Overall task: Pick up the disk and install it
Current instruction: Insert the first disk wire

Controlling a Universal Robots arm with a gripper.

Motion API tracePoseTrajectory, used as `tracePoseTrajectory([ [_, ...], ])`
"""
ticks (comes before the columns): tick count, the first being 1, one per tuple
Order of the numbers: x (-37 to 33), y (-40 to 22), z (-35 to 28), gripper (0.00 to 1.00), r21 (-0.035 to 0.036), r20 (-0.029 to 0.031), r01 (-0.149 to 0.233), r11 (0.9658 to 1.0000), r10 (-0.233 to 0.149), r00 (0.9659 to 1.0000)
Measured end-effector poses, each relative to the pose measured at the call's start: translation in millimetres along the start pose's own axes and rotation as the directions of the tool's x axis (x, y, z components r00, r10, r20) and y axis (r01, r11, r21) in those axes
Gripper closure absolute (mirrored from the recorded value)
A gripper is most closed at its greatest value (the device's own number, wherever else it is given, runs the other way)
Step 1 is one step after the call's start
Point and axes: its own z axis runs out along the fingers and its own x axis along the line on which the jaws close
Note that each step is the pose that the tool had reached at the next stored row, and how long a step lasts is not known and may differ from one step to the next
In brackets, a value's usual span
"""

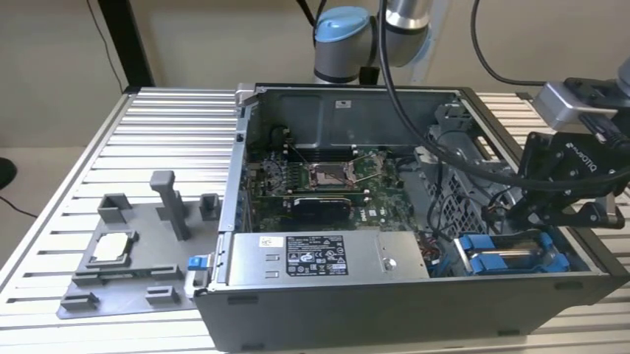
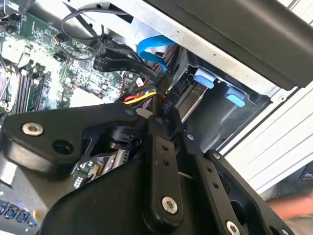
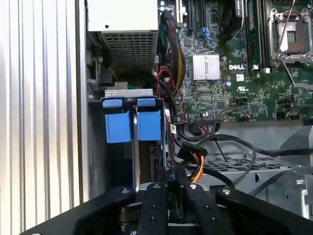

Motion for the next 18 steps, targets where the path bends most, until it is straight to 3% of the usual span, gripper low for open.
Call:
tracePoseTrajectory([
  [15,5.0,-1.2,0.1,1.00,-0.0003,0.0001,-0.001,1.0000,0.001,1.0000],
  [18,5.9,-1.3,0.1,1.00,-0.0062,-0.0001,-0.001,1.0000,0.001,1.0000],
])
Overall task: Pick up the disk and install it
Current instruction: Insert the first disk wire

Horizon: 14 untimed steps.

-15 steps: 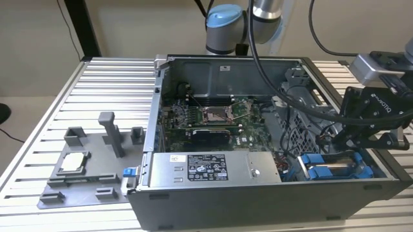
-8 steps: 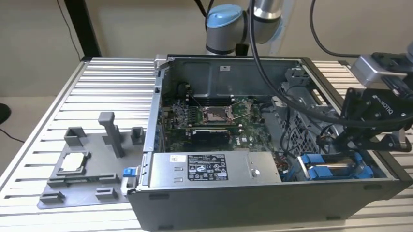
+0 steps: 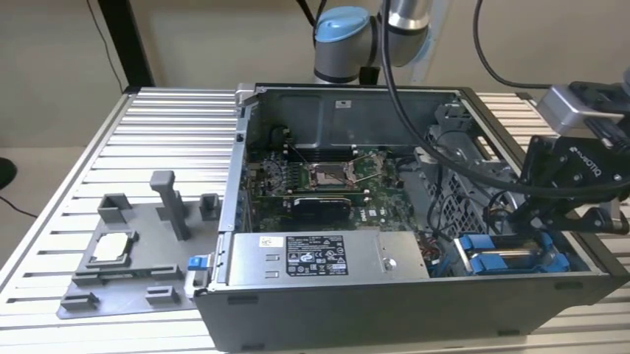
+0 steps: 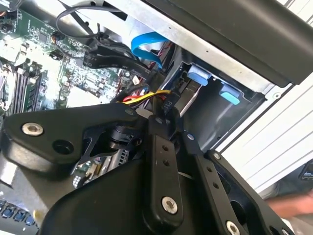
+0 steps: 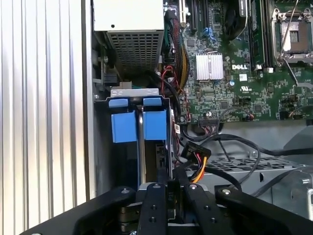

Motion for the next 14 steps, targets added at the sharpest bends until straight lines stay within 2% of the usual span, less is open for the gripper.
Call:
tracePoseTrajectory([
  [3,0.9,-0.2,0.0,1.00,-0.0093,-0.0006,-0.001,1.0000,0.001,1.0000],
  [5,1.2,-0.7,0.0,1.00,-0.0128,-0.0007,-0.001,0.9999,0.001,1.0000],
  [14,1.7,-4.9,1.4,1.00,-0.0168,-0.0009,-0.001,0.9999,0.001,1.0000],
])
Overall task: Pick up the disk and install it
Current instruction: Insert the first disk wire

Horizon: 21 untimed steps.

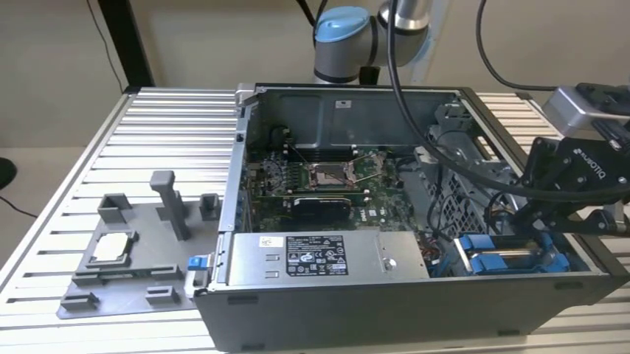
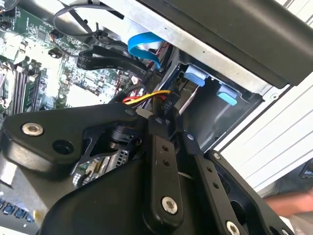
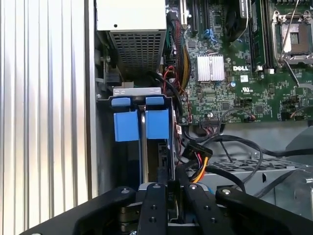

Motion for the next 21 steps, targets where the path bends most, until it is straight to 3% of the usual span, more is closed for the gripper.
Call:
tracePoseTrajectory([
  [7,0.9,-0.4,1.4,1.00,-0.0033,0.0000,0.000,1.0000,0.000,1.0000],
  [21,1.8,-1.1,4.0,1.00,-0.0034,-0.0004,0.001,1.0000,-0.001,1.0000],
])
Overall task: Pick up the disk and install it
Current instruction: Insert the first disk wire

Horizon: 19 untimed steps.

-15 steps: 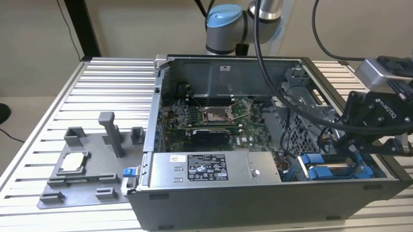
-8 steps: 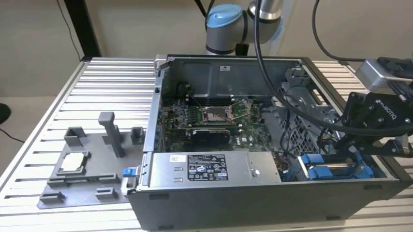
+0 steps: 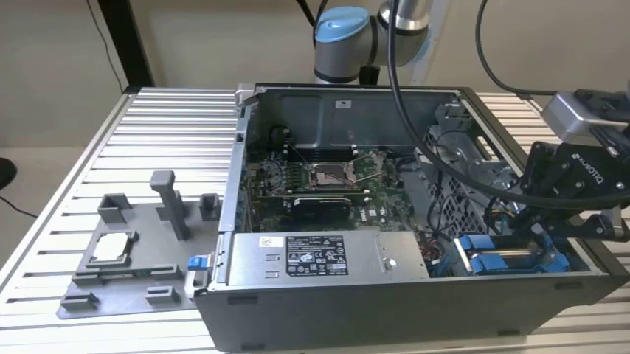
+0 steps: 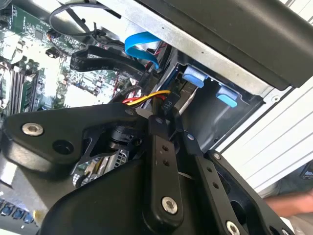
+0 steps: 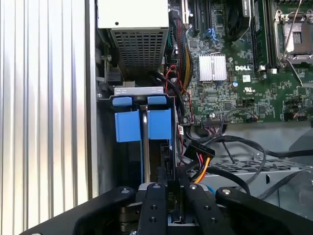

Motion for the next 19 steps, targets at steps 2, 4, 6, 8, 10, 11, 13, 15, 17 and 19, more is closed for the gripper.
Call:
tracePoseTrajectory([
  [2,0.0,-0.1,0.4,1.00,0.0000,0.0001,0.000,1.0000,0.000,1.0000],
  [4,0.0,-0.1,0.8,1.00,-0.0001,0.0000,0.000,1.0000,0.000,1.0000],
  [6,0.1,-0.2,1.3,1.00,0.0000,0.0000,0.000,1.0000,0.000,1.0000],
  [8,0.1,-0.3,1.6,1.00,0.0000,-0.0002,0.000,1.0000,0.000,1.0000],
  [10,0.1,-0.4,2.2,1.00,0.0000,-0.0001,0.001,1.0000,-0.001,1.0000],
  [11,0.1,-0.4,2.5,1.00,-0.0001,0.0001,0.001,1.0000,-0.001,1.0000],
  [13,0.1,-0.5,3.0,1.00,-0.0001,-0.0001,0.001,1.0000,-0.001,1.0000],
  [15,0.2,-0.6,3.4,1.00,-0.0001,-0.0002,0.001,1.0000,-0.001,1.0000],
  [17,0.2,-0.6,4.1,1.00,-0.0003,-0.0001,0.001,1.0000,-0.001,1.0000],
  [19,0.3,-0.8,5.3,1.00,-0.0005,0.0000,0.001,1.0000,-0.001,1.0000],
])
